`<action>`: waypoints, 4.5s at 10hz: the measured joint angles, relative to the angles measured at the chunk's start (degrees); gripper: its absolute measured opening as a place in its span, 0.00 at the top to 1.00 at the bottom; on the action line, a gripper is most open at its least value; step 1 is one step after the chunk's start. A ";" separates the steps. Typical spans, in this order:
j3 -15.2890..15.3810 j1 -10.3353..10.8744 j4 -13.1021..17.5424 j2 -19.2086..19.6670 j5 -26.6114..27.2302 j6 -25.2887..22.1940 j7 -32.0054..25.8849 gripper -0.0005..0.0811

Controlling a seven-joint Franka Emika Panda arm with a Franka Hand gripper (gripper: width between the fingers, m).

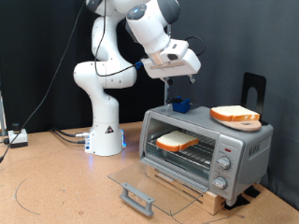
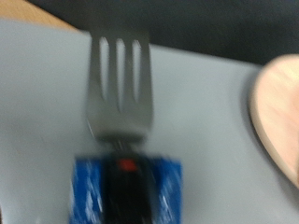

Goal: Make a piece of toast with the oven

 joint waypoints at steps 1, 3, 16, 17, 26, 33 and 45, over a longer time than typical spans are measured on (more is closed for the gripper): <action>-0.93 -1.36 0.09 0.18 -0.44 0.73 -1.08 0.01; -3.84 -3.67 1.41 1.49 -4.38 -0.78 -3.13 0.01; -14.06 -11.28 12.48 16.55 -17.97 -6.46 -7.24 0.01; -13.45 -11.28 11.02 16.89 -18.02 -4.34 -7.24 0.01; -11.69 -13.53 8.82 25.89 -19.00 7.14 -1.89 0.01; -14.70 -19.44 10.12 24.50 -13.53 -0.47 29.09 0.01; -18.94 -25.62 18.96 41.59 -13.29 -8.83 60.88 0.01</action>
